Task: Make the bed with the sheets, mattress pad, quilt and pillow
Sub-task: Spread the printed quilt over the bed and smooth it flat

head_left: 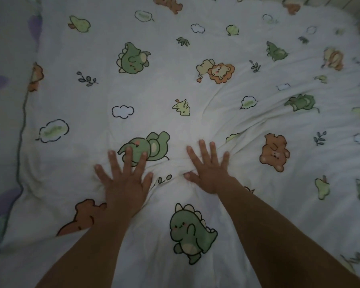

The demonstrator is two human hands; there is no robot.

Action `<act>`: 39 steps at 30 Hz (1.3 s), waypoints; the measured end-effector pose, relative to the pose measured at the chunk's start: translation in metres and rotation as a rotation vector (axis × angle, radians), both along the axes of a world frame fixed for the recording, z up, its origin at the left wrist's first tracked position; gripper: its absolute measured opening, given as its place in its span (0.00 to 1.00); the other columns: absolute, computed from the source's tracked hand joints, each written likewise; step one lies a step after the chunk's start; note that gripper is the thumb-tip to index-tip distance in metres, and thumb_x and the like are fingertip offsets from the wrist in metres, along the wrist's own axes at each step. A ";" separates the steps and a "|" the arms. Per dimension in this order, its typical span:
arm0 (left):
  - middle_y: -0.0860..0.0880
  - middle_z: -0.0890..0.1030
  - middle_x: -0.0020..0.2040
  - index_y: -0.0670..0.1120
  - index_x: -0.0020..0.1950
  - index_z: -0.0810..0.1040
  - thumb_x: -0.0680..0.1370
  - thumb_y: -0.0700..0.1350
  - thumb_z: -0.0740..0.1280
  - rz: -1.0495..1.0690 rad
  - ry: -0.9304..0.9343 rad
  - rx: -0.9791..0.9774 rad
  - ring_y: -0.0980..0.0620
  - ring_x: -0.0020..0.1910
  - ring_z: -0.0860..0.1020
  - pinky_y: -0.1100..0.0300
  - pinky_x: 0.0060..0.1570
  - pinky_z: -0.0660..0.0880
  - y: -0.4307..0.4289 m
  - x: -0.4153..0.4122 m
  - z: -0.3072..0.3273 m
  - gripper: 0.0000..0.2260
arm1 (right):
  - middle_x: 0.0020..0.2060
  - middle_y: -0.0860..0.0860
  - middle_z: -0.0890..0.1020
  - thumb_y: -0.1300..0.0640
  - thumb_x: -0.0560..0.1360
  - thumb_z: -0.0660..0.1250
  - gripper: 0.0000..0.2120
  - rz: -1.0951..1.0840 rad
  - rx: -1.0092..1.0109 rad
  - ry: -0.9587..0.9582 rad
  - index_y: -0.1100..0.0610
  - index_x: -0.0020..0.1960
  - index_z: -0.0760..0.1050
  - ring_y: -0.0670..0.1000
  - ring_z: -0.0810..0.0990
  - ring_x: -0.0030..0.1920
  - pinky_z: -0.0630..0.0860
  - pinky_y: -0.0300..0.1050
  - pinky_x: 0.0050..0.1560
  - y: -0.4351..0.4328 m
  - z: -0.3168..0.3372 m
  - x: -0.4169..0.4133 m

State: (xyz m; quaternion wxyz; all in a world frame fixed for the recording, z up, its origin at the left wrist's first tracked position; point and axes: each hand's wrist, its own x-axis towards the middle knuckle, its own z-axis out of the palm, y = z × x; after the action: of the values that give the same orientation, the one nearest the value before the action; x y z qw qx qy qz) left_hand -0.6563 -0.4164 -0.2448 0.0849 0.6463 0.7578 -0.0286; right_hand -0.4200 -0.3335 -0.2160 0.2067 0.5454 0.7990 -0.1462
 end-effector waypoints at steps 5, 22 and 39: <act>0.47 0.46 0.79 0.59 0.77 0.45 0.80 0.62 0.43 0.060 0.022 -0.086 0.35 0.75 0.45 0.29 0.67 0.44 -0.005 0.009 0.023 0.26 | 0.72 0.49 0.26 0.34 0.78 0.42 0.32 -0.003 -0.082 0.008 0.40 0.73 0.28 0.57 0.27 0.73 0.34 0.72 0.67 -0.043 0.015 0.013; 0.55 0.42 0.78 0.59 0.77 0.43 0.77 0.57 0.63 0.043 -0.130 -0.325 0.48 0.77 0.46 0.47 0.70 0.62 -0.283 0.070 0.068 0.36 | 0.76 0.51 0.51 0.40 0.70 0.68 0.38 0.210 0.019 0.081 0.44 0.73 0.53 0.55 0.52 0.75 0.64 0.63 0.65 -0.240 0.042 0.111; 0.54 0.38 0.78 0.57 0.77 0.41 0.80 0.58 0.55 0.029 -0.155 -0.366 0.45 0.77 0.42 0.44 0.68 0.63 -0.384 0.143 0.068 0.30 | 0.64 0.53 0.68 0.55 0.77 0.62 0.20 0.260 0.117 0.121 0.49 0.68 0.66 0.56 0.69 0.62 0.72 0.51 0.55 -0.308 0.039 0.164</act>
State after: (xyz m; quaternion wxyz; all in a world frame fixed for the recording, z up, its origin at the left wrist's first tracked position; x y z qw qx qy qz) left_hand -0.5129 -0.8003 -0.1773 0.2595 0.6095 0.7403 -0.1147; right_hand -0.2562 -0.6417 -0.1766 0.1433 0.4386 0.8811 -0.1037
